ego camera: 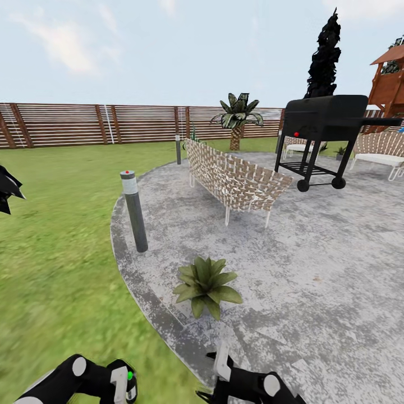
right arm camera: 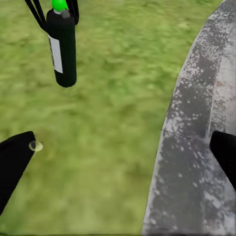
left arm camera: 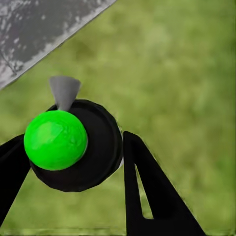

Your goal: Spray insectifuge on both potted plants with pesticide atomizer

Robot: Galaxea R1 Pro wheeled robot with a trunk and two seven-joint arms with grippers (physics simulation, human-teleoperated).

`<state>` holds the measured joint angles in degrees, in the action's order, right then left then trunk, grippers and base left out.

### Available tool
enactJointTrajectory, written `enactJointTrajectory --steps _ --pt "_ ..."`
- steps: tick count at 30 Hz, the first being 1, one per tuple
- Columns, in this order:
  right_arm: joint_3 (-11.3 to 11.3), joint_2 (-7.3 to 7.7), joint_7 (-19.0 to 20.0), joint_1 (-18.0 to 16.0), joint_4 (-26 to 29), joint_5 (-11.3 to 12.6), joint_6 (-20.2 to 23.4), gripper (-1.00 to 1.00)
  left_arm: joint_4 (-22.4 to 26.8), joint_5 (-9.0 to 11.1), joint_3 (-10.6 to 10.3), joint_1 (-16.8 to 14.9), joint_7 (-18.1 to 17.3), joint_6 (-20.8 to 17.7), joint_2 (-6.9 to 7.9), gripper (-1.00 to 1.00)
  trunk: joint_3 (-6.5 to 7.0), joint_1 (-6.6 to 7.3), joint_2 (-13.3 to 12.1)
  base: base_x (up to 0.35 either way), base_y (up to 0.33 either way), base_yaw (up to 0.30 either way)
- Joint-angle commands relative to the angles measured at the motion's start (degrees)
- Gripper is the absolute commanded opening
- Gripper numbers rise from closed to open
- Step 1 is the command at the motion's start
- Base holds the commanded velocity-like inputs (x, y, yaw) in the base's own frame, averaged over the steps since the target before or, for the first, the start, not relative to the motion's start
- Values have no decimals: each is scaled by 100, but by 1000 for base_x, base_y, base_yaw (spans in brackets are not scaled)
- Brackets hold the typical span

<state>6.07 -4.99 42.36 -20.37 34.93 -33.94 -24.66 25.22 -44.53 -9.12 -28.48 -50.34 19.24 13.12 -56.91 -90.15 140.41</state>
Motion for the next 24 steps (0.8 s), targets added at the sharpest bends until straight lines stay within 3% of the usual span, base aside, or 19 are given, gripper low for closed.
enactJointTrajectory --steps 1,4,7,11,12,15,17,19,21,22,24 --pt "-9 4 -6 -2 5 -51 -30 100 9 -15 -9 -1 5 22 34 -100 -5 1 2 0 0 0" --pt "-15 12 -28 -2 -3 -51 -30 100 -38 -10 61 1 115 13 72 -100 -5 1 2 0 0 0" --pt "-39 68 -210 -2 -30 -50 -36 100 -126 23 382 3 430 -10 67 -100 -5 1 2 0 0 0" --pt "-52 339 -1197 5 -214 -27 -35 100 -152 38 1185 1 651 -64 36 -100 -5 1 2 0 0 0" --pt "-57 393 -1586 6 -478 -16 -37 100 -153 40 1500 0 674 -78 23 -100 -5 1 2 0 0 0" --pt "-68 454 -2494 7 -1205 2 -44 100 -151 41 2157 -3 700 -227 7 -100 -5 1 2 0 0 0" --pt "-69 472 -3418 7 -1873 14 -52 100 -150 41 2590 -20 699 -700 -1 -100 -5 1 2 0 0 0" --pt "-70 477 -4150 7 -2374 50 -55 100 -143 41 2741 -45 693 -1233 -9 -100 -5 1 2 0 0 0" --pt "-68 480 -4777 7 -2774 246 -59 100 -136 41 2807 -71 683 -1747 -17 -100 -5 1 2 0 0 0" --pt "-65 480 -5107 9 -2997 553 -61 100 -126 37 2829 -87 662 -2082 -23 -100 -5 1 2 0 0 0" --pt "-63 482 -5330 13 -3182 1153 -60 100 -103 34 2839 -99 648 -2452 -53 -100 -5 1 2 0 0 0"
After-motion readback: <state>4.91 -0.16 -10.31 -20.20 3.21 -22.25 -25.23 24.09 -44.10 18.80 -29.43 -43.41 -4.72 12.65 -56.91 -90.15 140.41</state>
